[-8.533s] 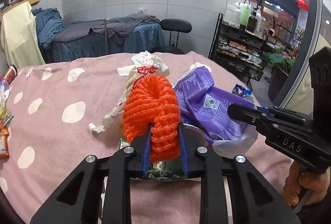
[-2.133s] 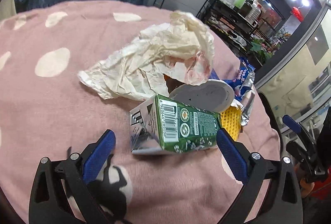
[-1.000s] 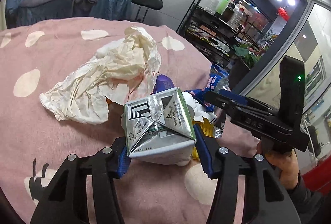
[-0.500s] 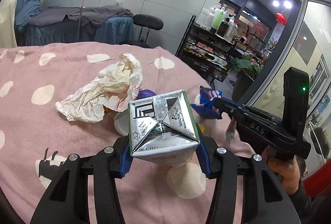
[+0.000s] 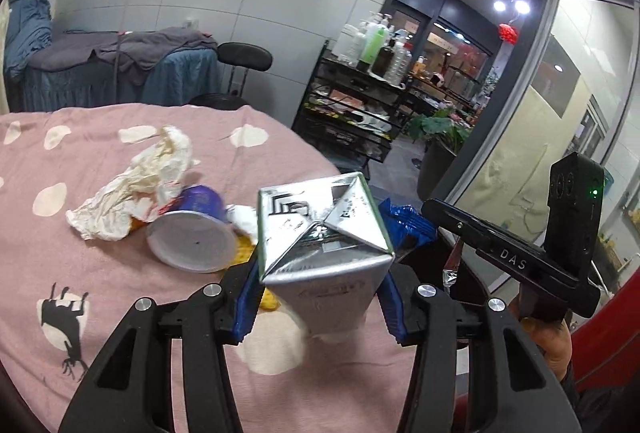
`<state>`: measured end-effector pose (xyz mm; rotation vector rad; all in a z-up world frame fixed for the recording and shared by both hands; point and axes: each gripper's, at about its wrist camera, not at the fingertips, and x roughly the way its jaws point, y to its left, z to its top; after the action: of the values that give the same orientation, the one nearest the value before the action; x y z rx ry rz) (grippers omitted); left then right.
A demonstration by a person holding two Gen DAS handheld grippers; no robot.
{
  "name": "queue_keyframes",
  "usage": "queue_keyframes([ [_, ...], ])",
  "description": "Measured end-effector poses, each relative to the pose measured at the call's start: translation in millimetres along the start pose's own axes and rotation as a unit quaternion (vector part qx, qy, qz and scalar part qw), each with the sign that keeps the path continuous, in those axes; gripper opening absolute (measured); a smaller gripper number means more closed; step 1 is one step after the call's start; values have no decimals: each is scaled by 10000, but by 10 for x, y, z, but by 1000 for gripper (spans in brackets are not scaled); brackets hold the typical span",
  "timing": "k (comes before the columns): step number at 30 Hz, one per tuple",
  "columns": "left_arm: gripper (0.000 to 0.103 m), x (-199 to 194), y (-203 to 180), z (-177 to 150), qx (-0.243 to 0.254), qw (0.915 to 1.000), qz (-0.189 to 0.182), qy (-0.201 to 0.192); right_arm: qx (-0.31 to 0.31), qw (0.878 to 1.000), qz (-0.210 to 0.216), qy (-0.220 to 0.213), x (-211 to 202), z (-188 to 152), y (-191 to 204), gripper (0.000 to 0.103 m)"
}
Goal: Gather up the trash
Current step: 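Drop the foil wrapper into the bin with the right tool while the left tool carries the carton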
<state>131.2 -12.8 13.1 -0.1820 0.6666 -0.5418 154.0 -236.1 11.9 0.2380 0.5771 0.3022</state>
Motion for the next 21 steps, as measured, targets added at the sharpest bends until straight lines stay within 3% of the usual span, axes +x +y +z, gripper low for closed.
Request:
queue_keyframes([
  [11,49,341,-602,139,485,9977,-457,102,362,9939,-976,-365,-504,11,-648,13],
  [21,49,742,-1033,141,821,9930,-728,430,1092,9822,-1528,17,-412,-260,-1440,13],
])
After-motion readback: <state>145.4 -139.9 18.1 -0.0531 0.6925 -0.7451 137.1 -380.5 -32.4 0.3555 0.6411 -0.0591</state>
